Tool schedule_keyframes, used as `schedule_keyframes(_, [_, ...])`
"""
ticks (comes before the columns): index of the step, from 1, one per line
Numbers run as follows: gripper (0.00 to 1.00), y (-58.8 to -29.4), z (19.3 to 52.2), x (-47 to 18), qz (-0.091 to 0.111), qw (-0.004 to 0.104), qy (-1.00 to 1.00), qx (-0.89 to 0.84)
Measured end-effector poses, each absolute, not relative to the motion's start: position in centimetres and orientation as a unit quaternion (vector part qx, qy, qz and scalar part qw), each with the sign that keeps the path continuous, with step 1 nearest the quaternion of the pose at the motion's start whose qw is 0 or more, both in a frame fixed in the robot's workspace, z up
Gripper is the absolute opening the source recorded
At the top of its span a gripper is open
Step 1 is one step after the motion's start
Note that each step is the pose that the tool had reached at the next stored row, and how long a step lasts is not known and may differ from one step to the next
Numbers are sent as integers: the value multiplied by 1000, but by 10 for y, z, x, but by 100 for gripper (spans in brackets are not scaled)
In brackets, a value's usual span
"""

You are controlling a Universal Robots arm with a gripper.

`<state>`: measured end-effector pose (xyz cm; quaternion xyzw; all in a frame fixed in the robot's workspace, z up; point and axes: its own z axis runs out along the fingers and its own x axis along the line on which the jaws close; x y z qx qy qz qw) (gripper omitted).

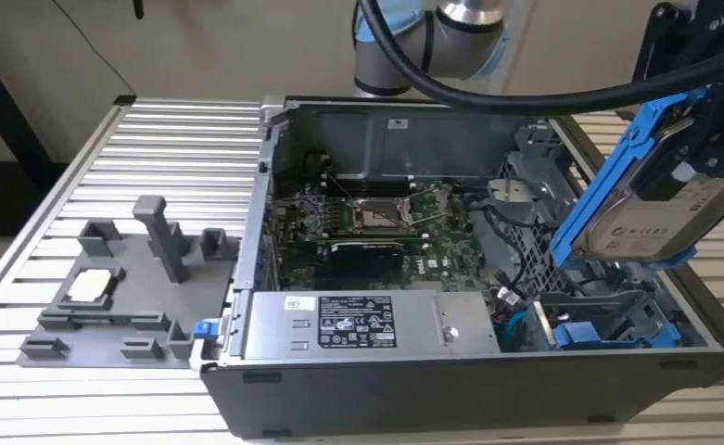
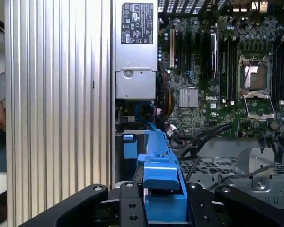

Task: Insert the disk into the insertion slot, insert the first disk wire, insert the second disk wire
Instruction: 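Insert the disk into the insertion slot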

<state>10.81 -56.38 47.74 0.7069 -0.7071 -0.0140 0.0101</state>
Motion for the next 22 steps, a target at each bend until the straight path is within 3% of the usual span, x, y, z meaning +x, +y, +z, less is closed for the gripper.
schedule_keyframes(22, [33, -568, 452, 111, -14, 10, -700, 714])
